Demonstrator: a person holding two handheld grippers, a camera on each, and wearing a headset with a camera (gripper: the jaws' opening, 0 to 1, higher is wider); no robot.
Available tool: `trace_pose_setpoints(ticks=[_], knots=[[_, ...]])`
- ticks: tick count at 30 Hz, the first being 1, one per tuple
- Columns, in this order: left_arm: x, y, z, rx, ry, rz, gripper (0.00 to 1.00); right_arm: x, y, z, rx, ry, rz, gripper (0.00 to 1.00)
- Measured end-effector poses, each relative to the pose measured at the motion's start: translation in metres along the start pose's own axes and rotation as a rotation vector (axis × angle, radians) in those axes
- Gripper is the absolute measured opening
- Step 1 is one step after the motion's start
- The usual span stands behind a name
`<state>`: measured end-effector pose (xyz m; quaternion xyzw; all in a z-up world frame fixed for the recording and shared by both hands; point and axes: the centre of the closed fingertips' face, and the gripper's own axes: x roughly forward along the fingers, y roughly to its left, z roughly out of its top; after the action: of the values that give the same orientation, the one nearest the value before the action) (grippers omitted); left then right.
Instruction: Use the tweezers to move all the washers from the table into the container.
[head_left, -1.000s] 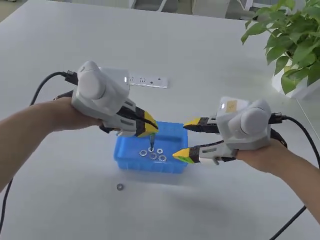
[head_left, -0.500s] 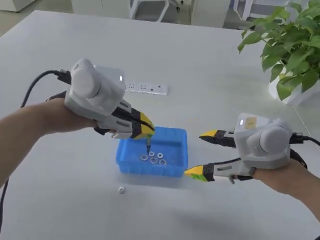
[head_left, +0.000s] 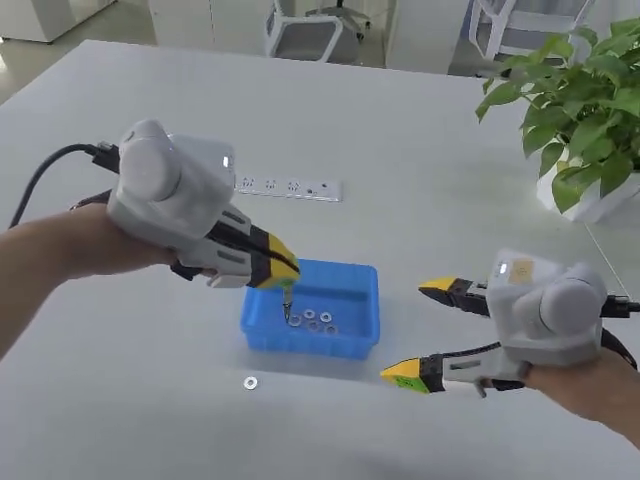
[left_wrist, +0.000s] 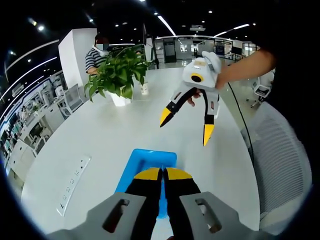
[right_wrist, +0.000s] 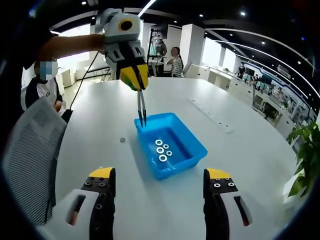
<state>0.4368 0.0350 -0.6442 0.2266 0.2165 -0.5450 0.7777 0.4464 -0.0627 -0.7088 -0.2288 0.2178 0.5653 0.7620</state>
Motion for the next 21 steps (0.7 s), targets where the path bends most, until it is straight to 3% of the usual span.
trace_pose_setpoints(ticks=[14, 21], knots=[[-0.012, -0.019, -0.007, 0.013, 0.002, -0.022, 0.05, -0.003, 0.011, -0.005, 0.013, 0.007, -0.004, 0.8], [-0.016, -0.028, -0.011, 0.016, -0.019, -0.022, 0.05, -0.001, 0.017, -0.008, 0.007, 0.01, 0.006, 0.8]])
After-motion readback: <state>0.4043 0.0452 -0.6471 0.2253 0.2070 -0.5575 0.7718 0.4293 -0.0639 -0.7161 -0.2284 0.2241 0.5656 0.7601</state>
